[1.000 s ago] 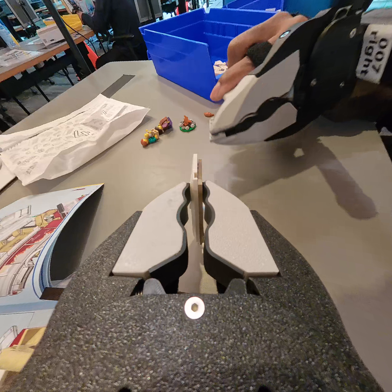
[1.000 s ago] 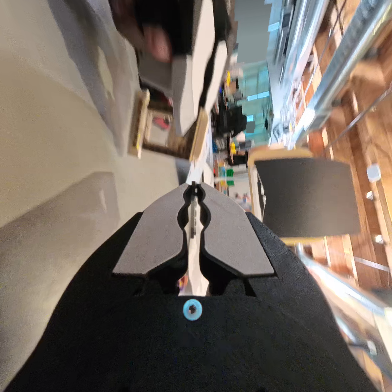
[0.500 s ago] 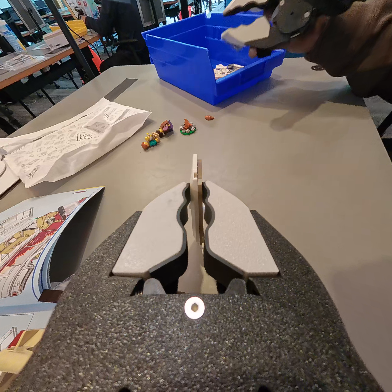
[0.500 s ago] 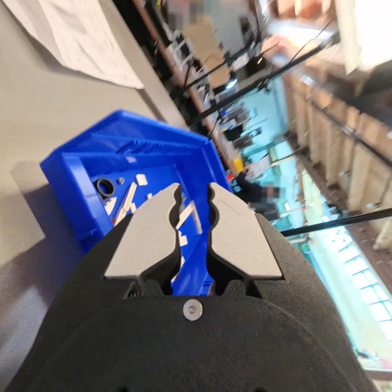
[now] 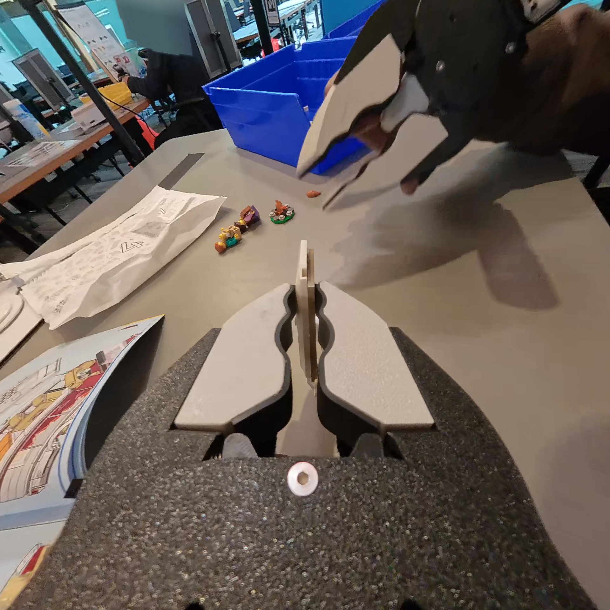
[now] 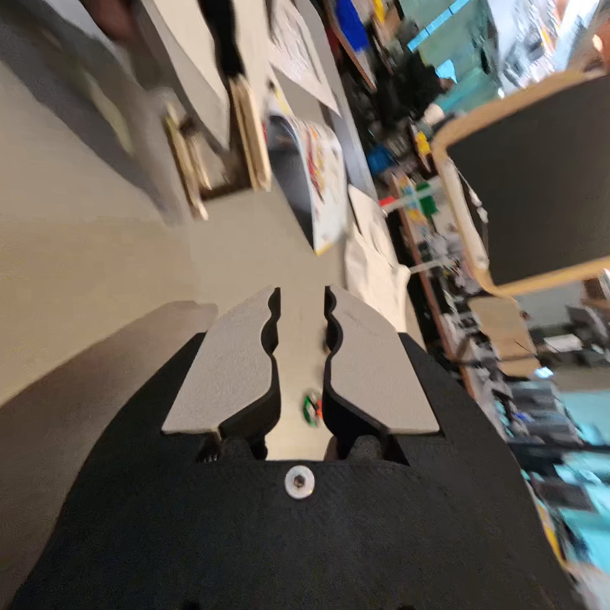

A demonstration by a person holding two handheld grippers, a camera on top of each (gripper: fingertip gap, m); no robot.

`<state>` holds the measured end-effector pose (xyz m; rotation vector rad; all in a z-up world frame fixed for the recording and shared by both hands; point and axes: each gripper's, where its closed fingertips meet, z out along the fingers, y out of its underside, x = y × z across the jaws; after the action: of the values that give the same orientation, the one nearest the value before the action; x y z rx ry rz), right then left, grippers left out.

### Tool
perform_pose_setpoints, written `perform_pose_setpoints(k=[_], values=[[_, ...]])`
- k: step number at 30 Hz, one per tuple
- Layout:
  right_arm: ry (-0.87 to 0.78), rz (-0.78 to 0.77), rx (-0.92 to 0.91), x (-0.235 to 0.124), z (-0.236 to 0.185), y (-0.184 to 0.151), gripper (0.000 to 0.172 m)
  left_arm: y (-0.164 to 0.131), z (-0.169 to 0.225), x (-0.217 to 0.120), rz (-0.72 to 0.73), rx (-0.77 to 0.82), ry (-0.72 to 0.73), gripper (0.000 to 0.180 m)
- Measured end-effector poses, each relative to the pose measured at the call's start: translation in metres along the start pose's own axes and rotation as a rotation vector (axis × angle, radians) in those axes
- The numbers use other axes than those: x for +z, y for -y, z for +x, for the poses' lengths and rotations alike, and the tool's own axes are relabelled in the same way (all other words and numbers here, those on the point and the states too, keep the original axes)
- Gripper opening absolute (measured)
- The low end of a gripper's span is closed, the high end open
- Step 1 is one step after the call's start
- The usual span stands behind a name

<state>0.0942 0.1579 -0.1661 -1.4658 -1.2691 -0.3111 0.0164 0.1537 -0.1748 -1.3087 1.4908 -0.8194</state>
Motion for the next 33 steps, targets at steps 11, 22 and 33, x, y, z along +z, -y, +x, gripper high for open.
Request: perform_pose_setpoints(k=[11, 22, 33], values=[[0.424, 0.253, 0.153, 0.024, -0.036, 0.064, 0.026, -0.011, 0.005, 0.003, -0.073, 0.111, -0.009, 0.01], [0.317, 0.237, -0.008, 0.032, -0.045, 0.051, 0.004, -0.018, 0.001, 0.005, -0.116, 0.291, 0.078, 0.02], [0.177, 0.382, -0.081, 0.02, -0.044, 0.055, 0.004, -0.037, -0.004, 0.011, -0.226, 0.403, 0.137, 0.033]])
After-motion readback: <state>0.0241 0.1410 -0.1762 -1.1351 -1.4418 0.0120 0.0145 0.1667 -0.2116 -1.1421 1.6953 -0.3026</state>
